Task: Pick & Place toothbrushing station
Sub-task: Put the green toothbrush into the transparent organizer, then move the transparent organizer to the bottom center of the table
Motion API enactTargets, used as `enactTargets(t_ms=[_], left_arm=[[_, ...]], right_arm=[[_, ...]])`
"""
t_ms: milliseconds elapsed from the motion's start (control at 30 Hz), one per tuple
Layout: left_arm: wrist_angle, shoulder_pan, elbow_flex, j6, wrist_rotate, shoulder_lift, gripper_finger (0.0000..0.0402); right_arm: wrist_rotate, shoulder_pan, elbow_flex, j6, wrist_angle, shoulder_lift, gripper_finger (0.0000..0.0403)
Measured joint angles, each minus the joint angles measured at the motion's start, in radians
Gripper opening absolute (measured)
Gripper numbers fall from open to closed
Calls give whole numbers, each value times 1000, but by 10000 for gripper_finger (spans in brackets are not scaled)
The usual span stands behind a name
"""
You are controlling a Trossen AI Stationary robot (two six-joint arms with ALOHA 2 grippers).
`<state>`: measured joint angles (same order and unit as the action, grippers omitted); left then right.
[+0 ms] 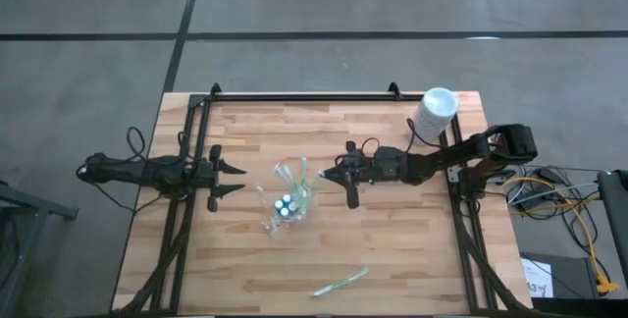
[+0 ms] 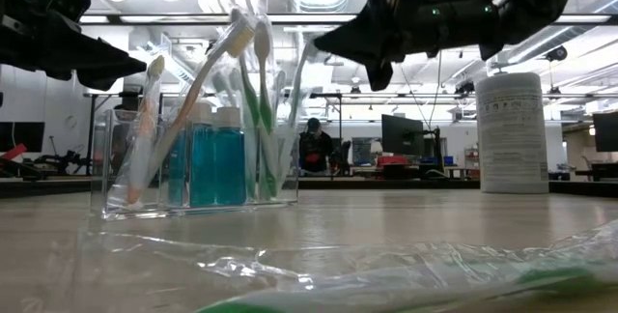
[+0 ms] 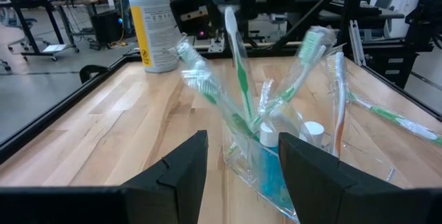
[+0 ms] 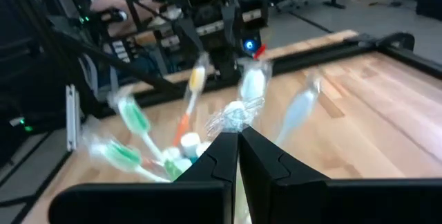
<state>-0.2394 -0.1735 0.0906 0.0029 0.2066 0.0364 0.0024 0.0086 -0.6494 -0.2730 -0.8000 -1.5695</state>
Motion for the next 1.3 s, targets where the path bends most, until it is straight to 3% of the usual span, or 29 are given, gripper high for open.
enactTargets(t_ms=[167, 600, 1000, 1300], left_arm=[[0, 0, 0, 0, 0, 0, 181], [0, 0, 0, 0, 0, 0, 181], [0, 0, 0, 0, -4, 0, 181], [0, 0, 0, 0, -4, 0, 181]], right_arm=[[-11, 0, -12, -32, 4, -27, 14], [-64, 2, -97, -76, 12, -120, 73], [-66, 5, -99, -66, 38, -87, 116], [-28, 7, -96, 44, 120, -2, 121]])
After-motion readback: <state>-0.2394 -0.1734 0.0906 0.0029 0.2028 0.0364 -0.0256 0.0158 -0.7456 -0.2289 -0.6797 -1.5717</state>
